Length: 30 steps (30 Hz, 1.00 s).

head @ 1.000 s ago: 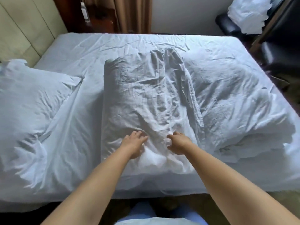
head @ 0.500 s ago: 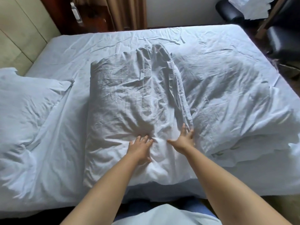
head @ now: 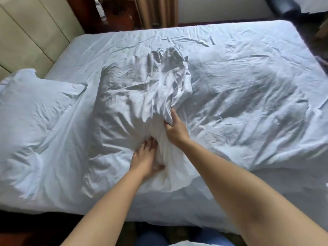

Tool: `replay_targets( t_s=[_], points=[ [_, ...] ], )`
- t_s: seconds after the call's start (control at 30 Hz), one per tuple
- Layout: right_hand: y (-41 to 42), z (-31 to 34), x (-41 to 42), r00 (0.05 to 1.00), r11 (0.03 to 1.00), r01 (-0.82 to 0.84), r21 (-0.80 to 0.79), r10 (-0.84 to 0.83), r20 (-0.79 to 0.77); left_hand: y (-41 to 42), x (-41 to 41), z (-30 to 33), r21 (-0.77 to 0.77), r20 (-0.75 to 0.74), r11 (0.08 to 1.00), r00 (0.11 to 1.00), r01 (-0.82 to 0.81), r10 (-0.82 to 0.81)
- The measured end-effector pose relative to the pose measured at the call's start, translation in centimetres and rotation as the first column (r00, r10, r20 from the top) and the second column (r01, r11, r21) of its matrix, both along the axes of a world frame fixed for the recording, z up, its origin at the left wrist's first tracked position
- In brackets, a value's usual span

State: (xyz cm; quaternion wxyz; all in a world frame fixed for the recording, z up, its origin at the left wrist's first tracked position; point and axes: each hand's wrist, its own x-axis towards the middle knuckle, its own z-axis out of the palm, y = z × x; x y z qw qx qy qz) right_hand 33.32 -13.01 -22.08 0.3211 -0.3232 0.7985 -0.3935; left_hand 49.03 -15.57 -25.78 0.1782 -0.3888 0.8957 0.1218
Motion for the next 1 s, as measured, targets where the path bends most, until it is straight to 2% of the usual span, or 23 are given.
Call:
replay_targets(
  t_s=[0.03, 0.1, 0.17, 0.2, 0.33, 0.43, 0.53, 0.6, 0.63, 0.7, 0.73, 0.8, 0.83, 0.9, 1.0],
  points=[
    [1.0, -0.6, -1.2, 0.999, 1.0, 0.019, 0.024, -0.019, -0.03, 0.3, -0.6, 0.1, 0.022, 0.021, 0.999, 0.999, 0.03, -0.03],
    [3.9, -3.3, -3.4, 0.999, 0.978, 0.01, 0.206, -0.002, -0.039, 1.7, -1.5, -0.2, 0.117, 0.121, 0.99, 0.988, 0.079, -0.094],
    [7.6, -6.3, -3.9, 0.999, 0.916, -0.043, 0.4, 0.04, 0.016, 3.7, -1.7, -1.4, 0.182, 0.233, 0.98, 0.965, 0.078, -0.121],
    [9.0, -7.4, -3.7, 0.997, 0.902, -0.079, 0.425, 0.062, 0.053, 4.6, -1.6, -2.0, 0.183, 0.261, 0.981, 0.959, 0.064, -0.111],
    [10.1, -8.3, -1.7, 0.952, 0.881, -0.236, 0.41, 0.125, 0.279, 6.2, -1.7, -2.6, 0.161, 0.277, 0.985, 0.956, 0.055, -0.098],
    [9.1, -8.0, -0.9, 0.93, 0.876, -0.307, 0.371, 0.194, 0.312, 6.2, -1.8, -1.9, 0.16, 0.258, 0.986, 0.962, 0.044, -0.085],
    [7.3, -5.5, -1.8, 0.929, 0.963, -0.208, 0.172, 0.139, 0.343, 5.3, -1.8, -0.5, 0.123, 0.083, 0.992, 0.996, 0.006, -0.017],
    [6.6, -3.4, -2.9, 0.91, 0.996, -0.079, 0.049, 0.051, 0.412, 4.4, -1.9, 0.6, 0.117, -0.046, 0.993, 0.998, -0.032, 0.037],
    [6.8, -3.0, -3.6, 0.884, 0.999, -0.038, 0.027, 0.021, 0.468, 4.0, -2.0, 0.8, 0.118, -0.062, 0.993, 0.998, -0.025, 0.032],
    [8.7, -4.1, -4.4, 0.814, 0.989, -0.105, 0.108, 0.023, 0.58, 4.2, -2.2, 0.5, 0.154, 0.022, 0.988, 0.999, 0.029, -0.033],
    [10.2, -5.4, -4.1, 0.791, 0.951, -0.215, 0.221, 0.037, 0.611, 4.7, -2.1, 0.0, 0.189, 0.09, 0.981, 0.994, 0.045, -0.063],
    [12.7, -7.7, -2.7, 0.767, 0.815, -0.418, 0.401, 0.08, 0.636, 6.1, -1.5, -1.6, 0.234, 0.203, 0.971, 0.975, 0.038, -0.087],
    [13.3, -8.4, -2.1, 0.756, 0.777, -0.467, 0.421, 0.104, 0.647, 6.7, -1.1, -2.4, 0.232, 0.239, 0.972, 0.967, 0.029, -0.086],
    [13.2, -8.7, -1.7, 0.751, 0.774, -0.469, 0.425, 0.097, 0.653, 7.4, -0.6, -3.1, 0.228, 0.266, 0.973, 0.96, 0.027, -0.089],
    [11.9, -6.7, -2.1, 0.744, 0.77, -0.468, 0.434, 0.079, 0.663, 7.3, -0.8, -2.3, 0.297, 0.213, 0.954, 0.971, 0.038, -0.105]
  ],
)
